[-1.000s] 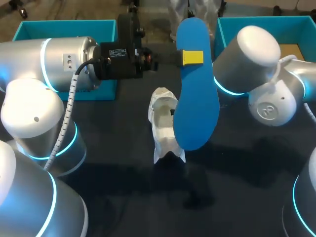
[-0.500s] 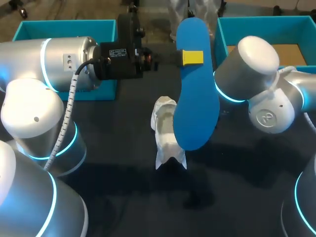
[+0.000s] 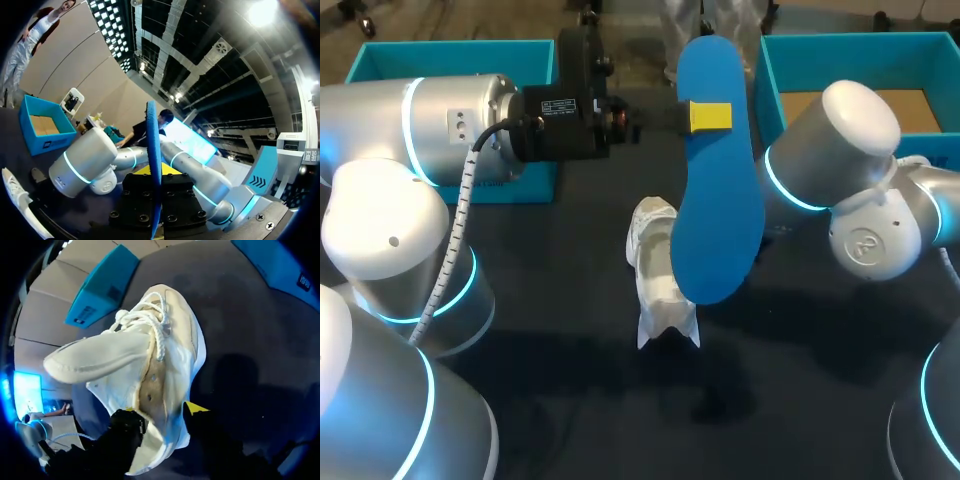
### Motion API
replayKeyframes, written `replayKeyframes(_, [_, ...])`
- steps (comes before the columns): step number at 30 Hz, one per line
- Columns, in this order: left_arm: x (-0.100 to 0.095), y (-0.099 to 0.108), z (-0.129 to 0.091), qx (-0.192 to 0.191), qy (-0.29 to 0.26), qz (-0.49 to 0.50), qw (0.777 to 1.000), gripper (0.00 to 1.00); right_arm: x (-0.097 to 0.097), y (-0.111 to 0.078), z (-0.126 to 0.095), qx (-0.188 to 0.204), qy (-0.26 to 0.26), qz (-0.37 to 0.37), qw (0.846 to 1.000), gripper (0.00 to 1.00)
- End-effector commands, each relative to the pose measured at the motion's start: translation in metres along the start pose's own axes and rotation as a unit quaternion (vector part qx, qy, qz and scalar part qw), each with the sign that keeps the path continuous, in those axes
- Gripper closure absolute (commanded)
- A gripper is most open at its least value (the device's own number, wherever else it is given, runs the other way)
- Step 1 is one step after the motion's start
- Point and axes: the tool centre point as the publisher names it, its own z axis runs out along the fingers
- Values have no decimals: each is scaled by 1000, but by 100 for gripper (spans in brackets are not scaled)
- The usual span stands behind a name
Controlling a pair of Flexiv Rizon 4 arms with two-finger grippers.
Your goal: Take the shoe out of the shoebox, open the shoe tongue, remove and reinsert the insole, then place the shoe into the shoebox
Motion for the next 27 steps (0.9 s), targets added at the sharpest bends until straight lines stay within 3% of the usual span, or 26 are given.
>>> replayKeyframes(1, [-1,2,1,3,1,0,1000,100,5,-7,-27,-2,12,13,1000,0])
replayKeyframes(7, [-1,2,1,3,1,0,1000,100,9,-14,-56,-10,71,44,997,0])
replayKeyframes(17, [-1,2,1,3,1,0,1000,100,14,-14,-97,-47,166,19,985,0])
replayKeyframes(27, [-1,2,1,3,1,0,1000,100,14,-14,-97,-47,166,19,985,0])
